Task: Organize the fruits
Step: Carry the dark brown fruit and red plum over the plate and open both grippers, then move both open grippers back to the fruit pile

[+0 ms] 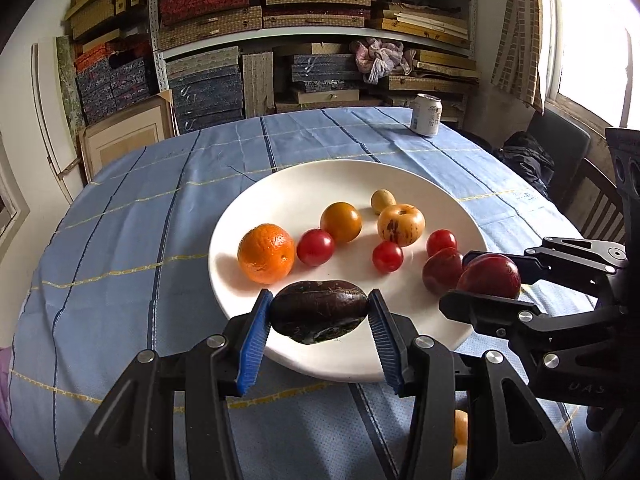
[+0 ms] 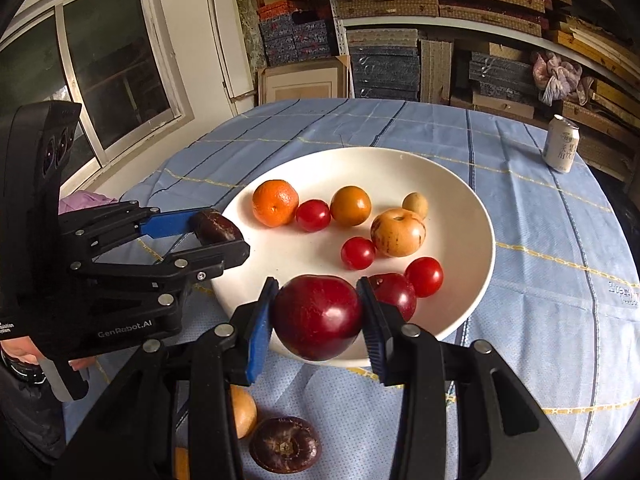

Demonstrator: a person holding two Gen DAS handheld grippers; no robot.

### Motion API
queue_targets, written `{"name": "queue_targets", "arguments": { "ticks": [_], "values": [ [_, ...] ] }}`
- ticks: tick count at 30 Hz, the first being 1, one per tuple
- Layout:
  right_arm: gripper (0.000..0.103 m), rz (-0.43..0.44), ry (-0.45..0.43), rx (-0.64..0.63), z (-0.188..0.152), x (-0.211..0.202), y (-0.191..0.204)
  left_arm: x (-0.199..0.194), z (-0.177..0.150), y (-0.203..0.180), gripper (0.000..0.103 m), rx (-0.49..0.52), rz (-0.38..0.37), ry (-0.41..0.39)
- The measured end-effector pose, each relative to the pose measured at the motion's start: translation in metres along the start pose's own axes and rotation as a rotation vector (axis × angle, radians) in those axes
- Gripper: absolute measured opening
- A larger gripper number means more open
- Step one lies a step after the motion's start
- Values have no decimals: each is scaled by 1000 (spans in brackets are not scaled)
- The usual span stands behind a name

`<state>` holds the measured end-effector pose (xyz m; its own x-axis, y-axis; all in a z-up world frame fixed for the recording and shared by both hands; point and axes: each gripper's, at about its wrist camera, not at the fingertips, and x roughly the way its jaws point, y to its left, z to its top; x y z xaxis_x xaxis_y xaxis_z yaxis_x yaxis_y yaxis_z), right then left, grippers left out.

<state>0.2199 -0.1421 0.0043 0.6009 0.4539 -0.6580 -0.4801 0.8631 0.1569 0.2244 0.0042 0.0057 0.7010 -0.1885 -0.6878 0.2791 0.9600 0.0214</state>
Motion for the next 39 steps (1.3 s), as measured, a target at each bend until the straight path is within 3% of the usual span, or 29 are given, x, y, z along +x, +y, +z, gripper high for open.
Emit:
{"name": "queue_targets", "arguments": {
  "ticks": [15,16,17,18,19,20,26,29,33,39],
  "values": [
    [40,-20,33,-6,-2,17,-2,13,-4,4,50,-41,-1,2],
    [43,-39,35,2,-2,18,-3,11,-3,4,56,-51,11,-25],
    [51,-48,28,18,-2,16,-4,8,-3,5,80,-61,25,-50],
    [74,-57,10,39,-1,10,-6,5,-3,6,95,-70,75,-81],
    [93,-99,-12,54,-1,4,-9,1,-3,8,98,-76,114,-109],
    [95,-124,-43,52,0,-5,-10,-4,-3,10,100,-82,128,-142],
    [96,-103,-118,71,2,-35,-19,-17,1,15,100,-130,88,-179],
    [96,-90,-109,85,-2,-42,-21,-23,-5,5,100,-95,103,-178],
    [98,-73,-91,57,-23,-56,-13,-32,-25,-8,100,-60,57,-151],
    [98,-52,-45,6,-56,-68,-1,-37,-48,-15,100,-28,46,-118]
  ]
}}
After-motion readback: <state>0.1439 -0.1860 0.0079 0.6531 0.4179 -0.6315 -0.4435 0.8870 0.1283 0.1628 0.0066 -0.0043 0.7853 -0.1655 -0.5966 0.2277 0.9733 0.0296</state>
